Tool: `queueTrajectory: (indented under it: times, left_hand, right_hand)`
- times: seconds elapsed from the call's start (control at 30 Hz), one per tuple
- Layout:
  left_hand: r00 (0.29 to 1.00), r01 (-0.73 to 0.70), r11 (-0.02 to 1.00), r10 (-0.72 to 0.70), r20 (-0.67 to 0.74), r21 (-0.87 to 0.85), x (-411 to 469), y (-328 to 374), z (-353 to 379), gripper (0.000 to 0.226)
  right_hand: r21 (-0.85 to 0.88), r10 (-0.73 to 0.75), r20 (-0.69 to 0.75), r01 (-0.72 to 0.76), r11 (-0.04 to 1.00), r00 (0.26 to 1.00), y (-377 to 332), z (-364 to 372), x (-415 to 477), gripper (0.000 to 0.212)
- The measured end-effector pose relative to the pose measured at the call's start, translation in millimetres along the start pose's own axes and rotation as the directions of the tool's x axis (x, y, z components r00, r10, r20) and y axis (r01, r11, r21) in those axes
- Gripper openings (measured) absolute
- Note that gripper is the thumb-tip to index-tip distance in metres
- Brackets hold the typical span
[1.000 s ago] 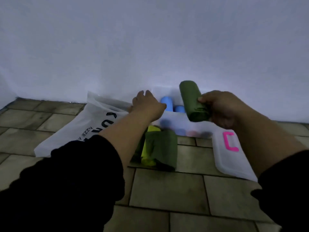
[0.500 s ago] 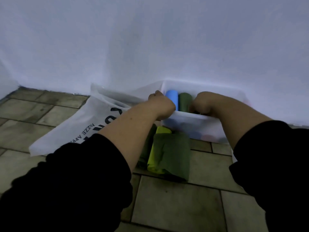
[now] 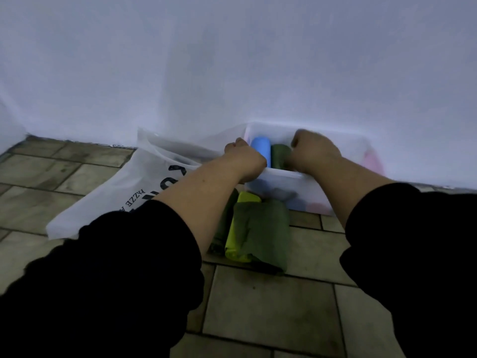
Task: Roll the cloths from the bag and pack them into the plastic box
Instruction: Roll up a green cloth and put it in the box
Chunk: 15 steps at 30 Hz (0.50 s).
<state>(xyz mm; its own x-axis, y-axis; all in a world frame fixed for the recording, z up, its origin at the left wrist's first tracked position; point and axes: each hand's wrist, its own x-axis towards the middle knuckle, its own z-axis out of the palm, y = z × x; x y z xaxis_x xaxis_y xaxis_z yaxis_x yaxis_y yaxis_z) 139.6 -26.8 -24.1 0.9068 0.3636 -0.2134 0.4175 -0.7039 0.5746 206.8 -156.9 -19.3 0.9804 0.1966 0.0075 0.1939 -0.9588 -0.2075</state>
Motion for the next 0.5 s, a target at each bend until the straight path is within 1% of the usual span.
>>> queueTrajectory:
  times: [0.03,0.07,0.1,0.13,0.17,0.2,0.23,0.27,0.3,0.33,0.37,0.4,0.43,0.5]
  left_hand:
    - [1.000,-0.014,1.000,0.014,-0.003,-0.006,-3,0,-1,0.066]
    - [0.999,-0.046,0.999,0.046,-0.002,-0.008,-8,-2,-3,0.068]
    - [0.996,-0.091,0.996,0.091,-0.005,-0.005,-16,-7,-8,0.069]
    - [0.989,-0.143,0.990,0.143,-0.019,0.009,-28,-13,-14,0.068]
    - [0.980,-0.195,0.980,0.196,-0.040,0.026,-42,-23,-20,0.061]
    - [0.966,-0.249,0.968,0.251,-0.065,0.041,-59,-36,-26,0.048]
    - [0.959,-0.273,0.960,0.277,-0.060,0.067,-78,-52,-29,0.035]
    - [0.964,-0.262,0.958,0.266,-0.013,0.115,-100,-68,-28,0.030]
    - [0.974,-0.224,0.956,0.214,0.073,0.190,-122,-84,-22,0.036]
    - [0.976,-0.181,0.939,0.135,0.171,0.291,-139,-98,-10,0.044]
    - [0.969,-0.152,0.905,0.056,0.241,0.398,-153,-111,4,0.053]
    - [0.962,-0.140,0.868,0.005,0.274,0.477,-162,-120,19,0.062]
    - [0.961,-0.128,0.845,-0.025,0.276,0.520,-170,-128,33,0.071]
    - [0.973,-0.111,0.844,-0.015,0.230,0.524,-176,-136,51,0.085]
  right_hand:
    - [0.136,-0.047,-0.199,0.075,0.988,0.979,0,-3,-9,0.028]
    - [0.240,-0.110,-0.356,0.204,0.949,0.928,-2,-8,-22,0.022]
    - [0.294,-0.189,-0.437,0.338,0.894,0.879,-4,-11,-38,0.018]
    - [0.305,-0.290,-0.447,0.449,0.840,0.846,-5,-12,-55,0.018]
    - [0.290,-0.397,-0.397,0.523,0.801,0.828,-4,-9,-71,0.020]
    - [0.247,-0.494,-0.293,0.564,0.788,0.819,0,-1,-87,0.024]
    - [0.172,-0.561,-0.147,0.580,0.796,0.814,6,10,-100,0.028]
    - [0.090,-0.591,0.005,0.589,0.803,0.806,14,23,-109,0.032]
    - [0.030,-0.586,0.109,0.587,0.809,0.803,21,35,-115,0.039]
    - [-0.002,-0.572,0.156,0.579,0.815,0.806,26,44,-118,0.049]
    - [-0.015,-0.569,0.164,0.578,0.816,0.806,28,49,-121,0.057]
    - [-0.029,-0.575,0.157,0.585,0.810,0.803,27,53,-122,0.062]
    - [-0.062,-0.576,0.154,0.589,0.805,0.803,26,56,-123,0.064]
    - [-0.156,-0.530,0.156,0.551,0.820,0.833,26,58,-124,0.064]
